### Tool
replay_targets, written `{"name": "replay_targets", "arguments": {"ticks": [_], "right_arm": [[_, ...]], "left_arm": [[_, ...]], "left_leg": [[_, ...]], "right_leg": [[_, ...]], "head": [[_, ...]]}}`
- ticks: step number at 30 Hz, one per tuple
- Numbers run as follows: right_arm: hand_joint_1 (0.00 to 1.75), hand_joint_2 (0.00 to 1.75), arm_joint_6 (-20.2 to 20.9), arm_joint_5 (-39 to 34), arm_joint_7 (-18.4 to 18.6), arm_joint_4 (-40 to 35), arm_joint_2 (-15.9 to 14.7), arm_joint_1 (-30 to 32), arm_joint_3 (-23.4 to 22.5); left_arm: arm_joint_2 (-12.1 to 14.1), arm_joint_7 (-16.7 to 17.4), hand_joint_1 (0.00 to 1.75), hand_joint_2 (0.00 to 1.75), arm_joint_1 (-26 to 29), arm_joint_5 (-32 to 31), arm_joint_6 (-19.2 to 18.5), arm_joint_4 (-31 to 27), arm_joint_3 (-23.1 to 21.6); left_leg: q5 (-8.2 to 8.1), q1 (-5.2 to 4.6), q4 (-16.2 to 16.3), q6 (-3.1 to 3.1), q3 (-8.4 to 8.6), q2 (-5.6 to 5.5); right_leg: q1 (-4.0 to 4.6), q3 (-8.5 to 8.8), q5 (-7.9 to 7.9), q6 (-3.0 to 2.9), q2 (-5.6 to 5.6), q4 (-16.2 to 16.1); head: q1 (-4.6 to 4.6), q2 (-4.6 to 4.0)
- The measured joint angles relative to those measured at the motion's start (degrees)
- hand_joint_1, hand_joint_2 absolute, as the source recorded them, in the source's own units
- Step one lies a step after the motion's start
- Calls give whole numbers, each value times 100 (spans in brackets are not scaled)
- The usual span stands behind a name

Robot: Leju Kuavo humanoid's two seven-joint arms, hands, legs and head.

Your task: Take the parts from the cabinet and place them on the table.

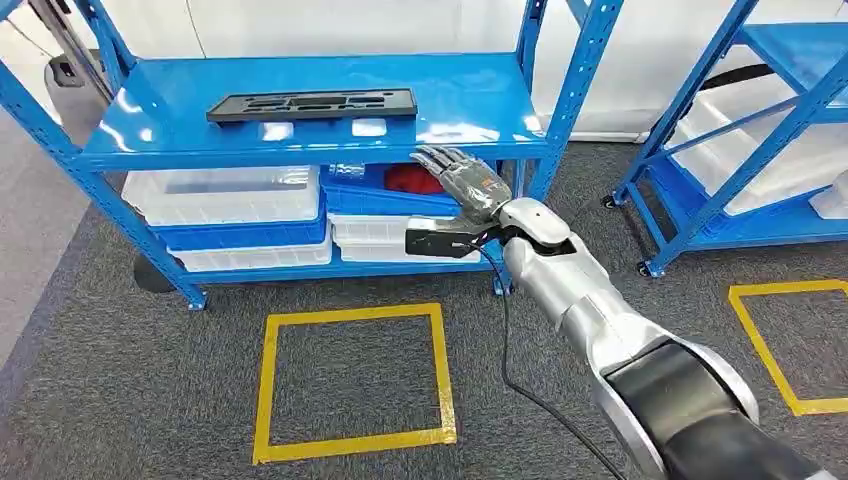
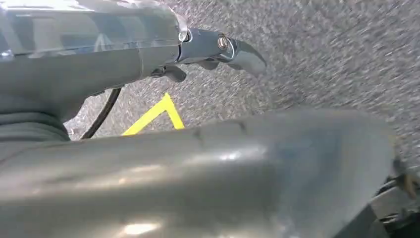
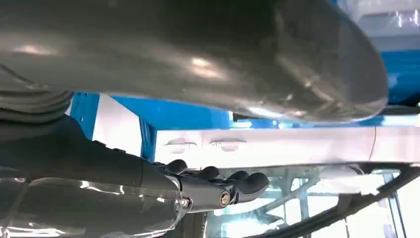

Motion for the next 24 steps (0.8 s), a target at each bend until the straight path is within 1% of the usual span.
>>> {"name": "replay_targets", "arguments": {"ticks": [1, 2, 3, 4, 5, 6, 7, 8, 9, 10, 11, 12, 13, 14, 15, 16, 17, 18, 20, 21, 22, 23, 24], "right_arm": [[0, 0, -2, -2, -2, 0, 4, -12, 15], [0, 0, -2, -2, -2, 0, 7, -10, 26], [0, 0, -2, -2, 2, 0, 7, -11, 37], [0, 0, -4, -2, 4, 0, 0, -23, 42], [0, 0, -9, -4, 9, -4, 0, -23, 44], [0, 0, -9, -4, 7, -4, 4, -44, 46], [0, 0, -9, -4, 5, -4, 20, -58, 54], [0, 0, -4, -4, 2, -2, 28, -55, 63], [0, 0, -4, -4, -2, 0, 28, -49, 74], [0, 0, -7, -4, -2, 7, 28, -46, 92], [0, 0, -15, -11, -2, 18, 28, -45, 105], [0, 0, -31, -26, -2, 24, 28, -46, 113], [0, 0, -46, -48, -2, 24, 28, -47, 122], [0, 0, -55, -66, -2, 24, 28, -51, 131], [0, 0, -61, -72, -2, 33, 26, -57, 140], [0, 0, -63, -74, -2, 37, 28, -71, 146], [0, 0, -63, -74, -2, 39, 31, -69, 149], [0, 0, -65, -74, -2, 41, 31, -67, 151], [0, 0, -66, -74, -2, 44, 31, -69, 155], [0, 0, -66, -74, 2, 39, 31, -76, 157], [0, 0, -66, -87, 15, 39, 31, -88, 157], [0, 0, -65, -109, 28, 39, 28, -108, 157], [0, 0, -63, -127, 28, 39, 24, -103, 160]], "left_arm": [[0, 0, 0, 0, -5, 2, 0, 0, 9], [-2, 0, 0, 0, -4, 7, 0, 0, 15], [-2, 0, 0, 0, -6, 7, 0, 0, 20], [0, 0, 0, 0, -12, 7, 2, 0, 24], [7, 0, 0, 0, -6, 7, 7, 0, 28], [7, 0, 0, 0, -9, 7, 7, 0, 31], [7, 0, 0, 0, -9, 9, 7, 0, 39], [7, 0, 0, 0, -8, 11, 7, 0, 52], [7, -2, 0, 0, -8, 11, 7, 0, 59], [7, 0, 0, 0, -7, 11, 7, 0, 61], [7, 0, 0, 0, -4, 11, 7, 0, 63], [7, 0, 0, 0, -5, 11, 7, 0, 66], [7, 0, 0, 0, -6, 9, 7, 0, 68], [9, 0, 0, 0, -5, 7, 7, 0, 68], [9, 0, 0, 0, 0, 7, 7, 0, 70], [6, 2, 0, 0, -5, 7, 7, 0, 70], [5, 4, 0, 0, -9, 7, 7, 0, 70], [4, 9, 0, 0, 0, 7, 7, 0, 72], [4, 9, 0, 0, 1, 4, 7, 0, 72], [-4, 9, 0, 0, 1, -4, 7, 0, 72], [-7, 9, 0, 0, -2, -20, 9, 0, 72], [-7, 9, 0, 0, -6, -35, 9, 0, 72], [-7, 9, 0, 0, -5, -39, 9, 0, 72]], "left_leg": [[-21, -8, 14, -31, -7, 1], [-27, -2, -4, -51, 0, 5], [-37, 9, -32, -84, 14, 7], [-63, -15, -49, -121, 52, 9], [-106, 1, -15, -146, 57, 22], [-207, -7, 183, -161, -7, 21], [-380, 5, 573, -175, -199, 17], [-585, 16, 1106, -192, -497, 17], [-720, 18, 1552, -208, -774, 17], [-717, 21, 1823, -219, -989, 18], [-549, 21, 1774, -221, -1041, 18], [-278, 21, 1472, -213, -957, 18], [75, 21, 960, -192, -748, 18], [388, 21, 412, -166, -530, 19], [448, 12, 115, -124, -403, 15], [364, -20, -35, -103, -305, 13], [331, -21, -22, -76, -314, 17], [328, -23, -23, -68, -329, 14], [304, -21, -34, -19, -326, 9], [311, 22, -87, 20, -266, 13], [296, 23, -109, 45, -221, 14], [271, 23, -110, 83, -201, 22], [251, 22, -109, 92, -183, 25]], "right_leg": [[8, 18, -29, -22, 4, -100], [21, 10, -44, -46, 3, -84], [32, 9, -69, -83, 8, -71], [4, 44, -76, -111, 10, -112], [-46, 123, -70, -133, -1, -167], [-48, 171, -97, -183, 2, -184], [-45, 195, -117, -211, 3, -184], [-33, 223, -143, -229, 9, -184], [-25, 239, -168, -235, 11, -181], [-17, 260, -194, -233, 17, -175], [-14, 295, -226, -230, 24, -171], [-12, 343, -265, -223, 27, -166], [-11, 412, -311, -211, 30, -160], [-9, 474, -362, -198, 29, -153], [-8, 498, -400, -178, 27, -152], [27, 476, -424, -140, 50, -128], [26, 462, -421, -124, 50, -130], [21, 463, -422, -109, 48, -150], [12, 483, -449, -57, 44, -165], [23, 492, -494, -18, 42, -145], [0, 450, -554, 12, 31, 14], [-5, 249, -716, 41, 26, 370], [-19, -37, -892, 73, 26, 854]], "head": [[0, 0], [0, 0], [0, 0], [0, 0], [0, 0], [-4, 0], [-2, 0], [-2, 0], [-2, 0], [-2, 0], [-2, 0], [-2, 0], [-2, 0], [-2, 0], [0, 0], [-2, 0], [-2, 0], [-2, 0], [0, 0], [-2, 0], [0, 0], [0, 0], [0, 0]]}}
